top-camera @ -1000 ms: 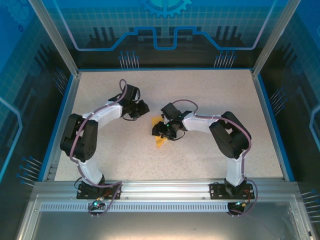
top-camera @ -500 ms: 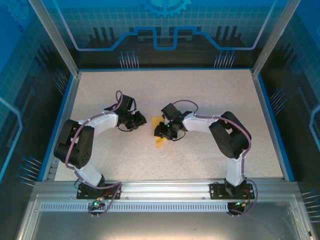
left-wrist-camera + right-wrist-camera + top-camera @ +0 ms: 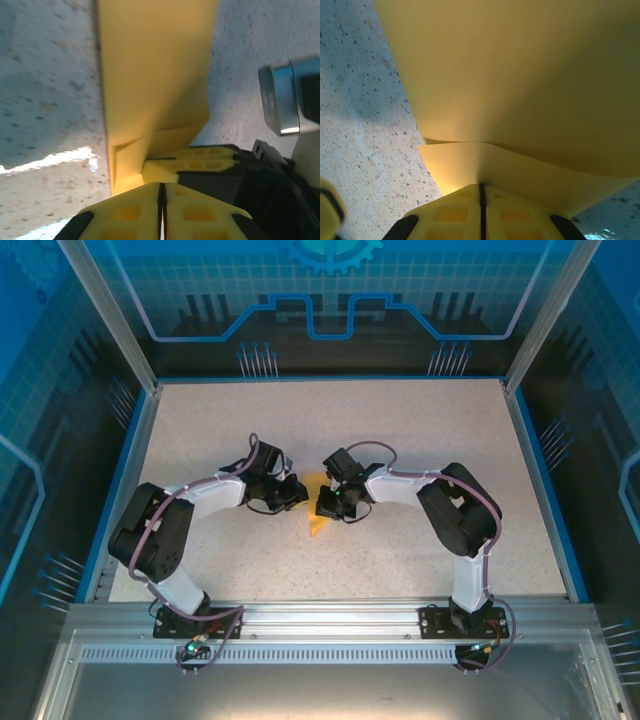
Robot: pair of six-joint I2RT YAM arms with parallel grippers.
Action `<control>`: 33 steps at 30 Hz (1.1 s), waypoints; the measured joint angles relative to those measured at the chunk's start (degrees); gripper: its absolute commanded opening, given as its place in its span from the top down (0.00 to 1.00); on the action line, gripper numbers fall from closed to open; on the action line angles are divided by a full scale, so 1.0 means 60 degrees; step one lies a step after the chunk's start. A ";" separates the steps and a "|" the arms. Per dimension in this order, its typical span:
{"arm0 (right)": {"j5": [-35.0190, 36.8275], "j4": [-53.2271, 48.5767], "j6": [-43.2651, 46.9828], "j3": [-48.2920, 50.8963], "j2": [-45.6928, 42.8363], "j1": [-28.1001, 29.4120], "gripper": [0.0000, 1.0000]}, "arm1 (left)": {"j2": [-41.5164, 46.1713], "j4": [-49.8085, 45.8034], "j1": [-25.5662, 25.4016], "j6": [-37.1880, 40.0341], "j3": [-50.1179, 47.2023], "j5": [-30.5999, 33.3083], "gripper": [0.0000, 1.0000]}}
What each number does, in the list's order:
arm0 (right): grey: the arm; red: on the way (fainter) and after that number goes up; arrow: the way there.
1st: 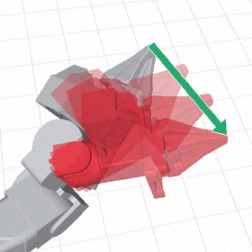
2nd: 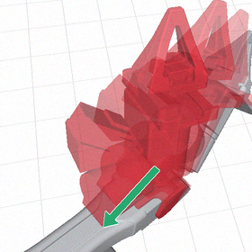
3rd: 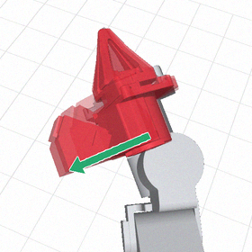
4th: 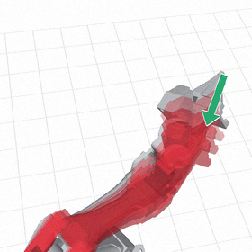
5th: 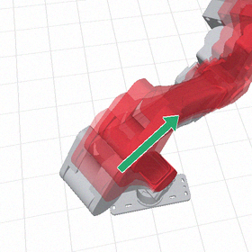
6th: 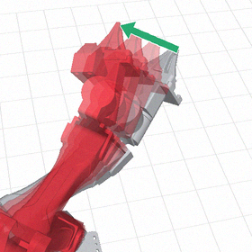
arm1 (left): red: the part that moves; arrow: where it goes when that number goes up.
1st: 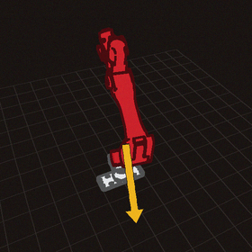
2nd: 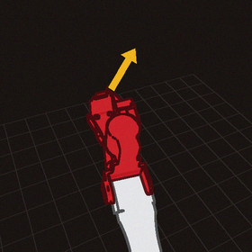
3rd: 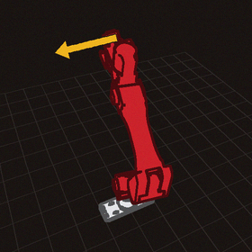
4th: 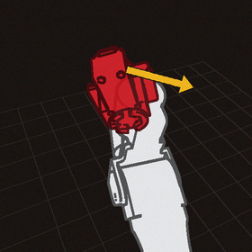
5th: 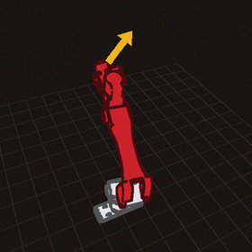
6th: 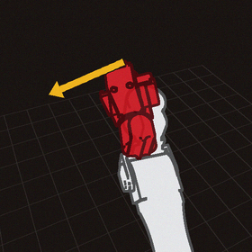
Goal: Fold a paper plane with a square sheet of paper (pick it up from the middle)
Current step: Third fold the triangle at the center of the table.
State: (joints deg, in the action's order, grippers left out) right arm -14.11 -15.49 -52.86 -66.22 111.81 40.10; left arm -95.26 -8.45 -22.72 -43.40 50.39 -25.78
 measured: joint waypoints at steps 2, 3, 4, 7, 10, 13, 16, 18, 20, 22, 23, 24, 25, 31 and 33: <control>0.0000 0.0000 0.0000 0.0000 0.0000 0.0000 0.91 | -0.0120 0.0036 -0.0087 -0.0007 0.0000 -0.0036 0.90; 0.0000 0.0000 0.0000 0.0000 0.0000 0.0000 0.91 | -0.0219 0.0036 -0.0113 -0.0007 0.0004 -0.0044 0.90; 0.0000 0.0000 0.0000 0.0000 0.0000 0.0000 0.91 | -0.0317 0.0033 -0.0131 -0.0007 0.0004 -0.0044 0.91; 0.0000 0.0000 0.0000 0.0000 0.0000 0.0000 0.91 | -0.0645 0.0033 -0.0178 -0.0004 0.0007 -0.0036 0.92; 0.0000 0.0000 0.0000 0.0000 0.0000 0.0000 0.91 | -0.0933 0.0033 -0.0255 -0.0007 0.0076 -0.0033 0.92; 0.0000 0.0004 0.0000 0.0000 0.0000 0.0000 0.91 | -0.1118 0.0051 -0.0306 -0.0011 0.0178 0.0000 0.93; 0.0004 0.0004 0.0000 0.0000 0.0000 0.0000 0.91 | -0.1239 0.0025 -0.0331 -0.0011 0.0280 0.0135 0.94; -0.0004 0.0007 0.0000 0.0000 -0.0004 0.0000 0.90 | -0.1322 0.0007 -0.0335 -0.0004 0.0339 0.0302 0.94; 0.0000 0.0033 0.0004 0.0018 -0.0011 0.0000 0.90 | -0.1381 -0.0036 -0.0335 -0.0004 0.0364 0.0397 0.95; 0.0000 0.0182 0.0040 0.0124 -0.0076 0.0000 0.89 | -0.1384 -0.0076 -0.0353 0.0000 0.0393 0.0481 0.95; -0.0004 0.0291 0.0073 0.0204 -0.0113 0.0000 0.89 | -0.1384 -0.0084 -0.0361 0.0004 0.0393 0.0532 0.96; -0.0011 0.0393 0.0109 0.0270 -0.0146 0.0000 0.88 | -0.1384 -0.0095 -0.0368 0.0004 0.0393 0.0557 0.96; -0.0018 0.0514 0.0153 0.0346 -0.0193 0.0000 0.88 | -0.1384 -0.0109 -0.0368 0.0007 0.0397 0.0579 0.96; -0.0444 0.0951 0.0674 0.0780 -0.0514 0.0007 0.87 | -0.1384 -0.0109 -0.0379 0.0036 0.0397 0.0608 0.97; -0.0576 0.1024 0.0860 0.0831 -0.0608 0.0029 0.87 | -0.1384 -0.0109 -0.0386 0.0036 0.0397 0.0608 0.97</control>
State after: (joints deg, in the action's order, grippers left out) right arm -17.56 -9.34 -47.70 -61.23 108.16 40.27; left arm -103.57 -9.10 -25.04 -43.18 52.77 -22.13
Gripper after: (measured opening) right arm 0.124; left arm 0.070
